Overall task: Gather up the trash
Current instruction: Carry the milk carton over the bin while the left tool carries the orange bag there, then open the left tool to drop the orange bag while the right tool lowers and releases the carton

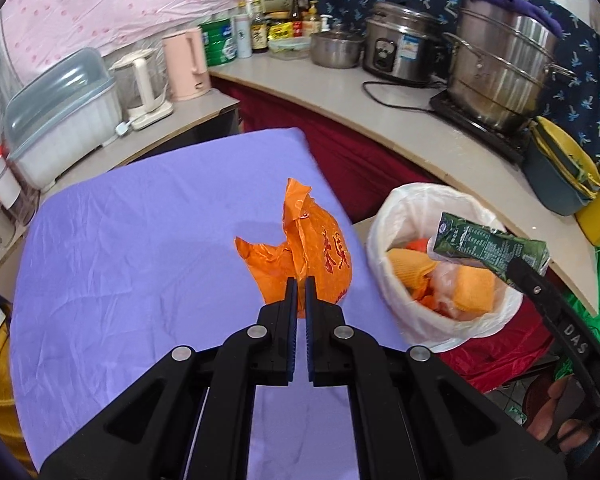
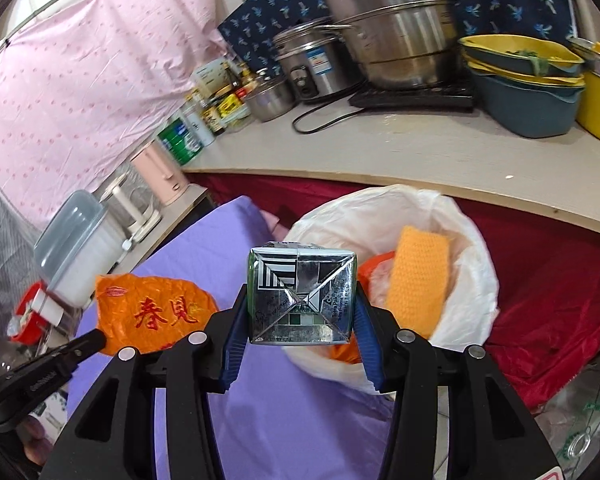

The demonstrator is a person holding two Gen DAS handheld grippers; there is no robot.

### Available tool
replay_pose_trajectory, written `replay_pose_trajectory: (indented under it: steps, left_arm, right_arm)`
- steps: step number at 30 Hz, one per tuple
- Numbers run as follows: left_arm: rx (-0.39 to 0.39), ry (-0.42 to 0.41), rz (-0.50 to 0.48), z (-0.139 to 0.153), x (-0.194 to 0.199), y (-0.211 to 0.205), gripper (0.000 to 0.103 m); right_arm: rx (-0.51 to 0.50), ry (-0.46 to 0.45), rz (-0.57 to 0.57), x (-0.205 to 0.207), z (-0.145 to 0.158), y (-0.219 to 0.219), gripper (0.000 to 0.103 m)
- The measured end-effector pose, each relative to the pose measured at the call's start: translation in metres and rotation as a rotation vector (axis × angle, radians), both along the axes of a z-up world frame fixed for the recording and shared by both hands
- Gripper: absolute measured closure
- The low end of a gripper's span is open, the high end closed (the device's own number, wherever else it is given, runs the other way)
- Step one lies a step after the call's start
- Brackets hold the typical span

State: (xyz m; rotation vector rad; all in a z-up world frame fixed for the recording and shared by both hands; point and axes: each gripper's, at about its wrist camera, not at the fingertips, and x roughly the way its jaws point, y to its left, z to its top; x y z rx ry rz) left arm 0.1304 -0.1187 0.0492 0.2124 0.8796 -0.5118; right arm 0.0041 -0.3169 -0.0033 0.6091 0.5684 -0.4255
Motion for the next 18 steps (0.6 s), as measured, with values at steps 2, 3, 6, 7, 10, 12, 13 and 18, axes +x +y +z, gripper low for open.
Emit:
replay_pose_trajectory:
  steps: [2,3,6,7,10,12,13,18]
  left_arm:
    - [-0.013,-0.006,-0.025,0.007,-0.002,-0.013,0.100]
    - [-0.017,-0.008,-0.033,0.009,-0.003,-0.016,0.100]
    - [-0.036,-0.022,-0.073,0.016,-0.005,-0.038,0.100]
    - [-0.039,-0.026,-0.084,0.017,-0.005,-0.044,0.100]
    - [-0.047,-0.022,-0.118,0.014,-0.005,-0.068,0.100]
    - [-0.052,0.003,-0.140,0.008,-0.003,-0.082,0.100]
    - [-0.047,0.015,-0.147,0.003,-0.002,-0.090,0.100]
    - [-0.007,0.055,-0.174,-0.025,0.002,-0.119,0.100]
  right_arm:
    - [0.001,0.003,-0.029,-0.006,-0.002,-0.012,0.057]
    - [0.003,0.005,-0.045,-0.010,-0.004,-0.020,0.057]
    - [0.018,0.011,-0.083,-0.019,-0.011,-0.038,0.057]
    - [0.023,0.016,-0.095,-0.021,-0.015,-0.044,0.057]
    - [0.035,0.028,-0.120,-0.027,-0.023,-0.056,0.057]
    - [0.045,0.033,-0.134,-0.029,-0.029,-0.063,0.057]
    - [0.050,0.036,-0.140,-0.030,-0.032,-0.066,0.057]
    - [0.069,0.047,-0.150,-0.028,-0.043,-0.075,0.056]
